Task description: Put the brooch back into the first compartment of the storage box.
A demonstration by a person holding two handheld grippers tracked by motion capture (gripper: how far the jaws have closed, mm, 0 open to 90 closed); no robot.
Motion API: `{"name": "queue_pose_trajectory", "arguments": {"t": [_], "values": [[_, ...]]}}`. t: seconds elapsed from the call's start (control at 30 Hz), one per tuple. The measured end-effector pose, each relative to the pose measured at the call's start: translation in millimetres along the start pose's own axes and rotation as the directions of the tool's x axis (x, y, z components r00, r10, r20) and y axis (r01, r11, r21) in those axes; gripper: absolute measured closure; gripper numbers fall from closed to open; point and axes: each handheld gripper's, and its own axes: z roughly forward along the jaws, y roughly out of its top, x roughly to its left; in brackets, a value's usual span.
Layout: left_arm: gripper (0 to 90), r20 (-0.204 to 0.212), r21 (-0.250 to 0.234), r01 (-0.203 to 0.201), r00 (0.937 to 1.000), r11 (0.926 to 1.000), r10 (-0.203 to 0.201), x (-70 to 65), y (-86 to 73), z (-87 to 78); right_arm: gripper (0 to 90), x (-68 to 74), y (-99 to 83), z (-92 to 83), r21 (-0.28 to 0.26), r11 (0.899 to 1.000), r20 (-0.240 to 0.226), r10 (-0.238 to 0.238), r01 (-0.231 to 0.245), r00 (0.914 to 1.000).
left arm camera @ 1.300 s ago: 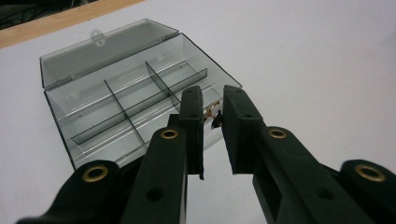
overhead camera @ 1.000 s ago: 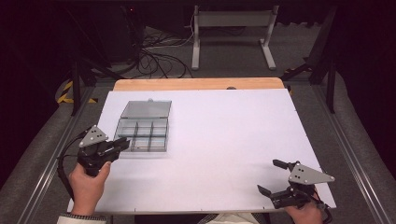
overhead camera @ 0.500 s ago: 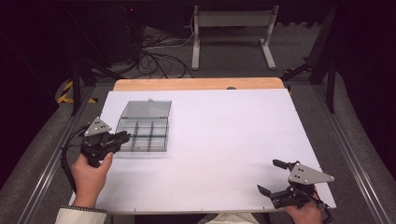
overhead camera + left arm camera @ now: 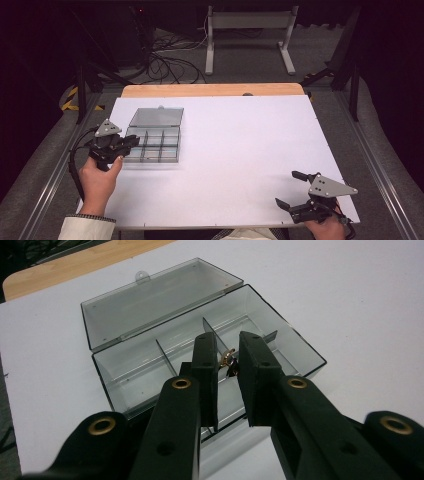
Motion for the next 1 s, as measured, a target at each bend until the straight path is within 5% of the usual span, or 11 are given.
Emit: {"name": "queue_pose_trajectory", "arguments": {"t": [0.57, 1.0], "values": [[78.2, -0.061, 0.046, 0.024, 0.9979, 0.9986, -0.021, 17.4, 5.6, 21.6, 0.6, 0.1, -0.2, -0.1, 0.001, 1.000, 0.000, 0.000, 0.000, 1.0000], [77.9, -0.070, 0.043, 0.110, 0.9918, 0.9930, -0.107, 37.1, 1.5, 40.6, 0.6, -0.1, -0.4, -0.4, 0.000, 1.000, -0.002, 0.000, 0.000, 1.0000]]}}
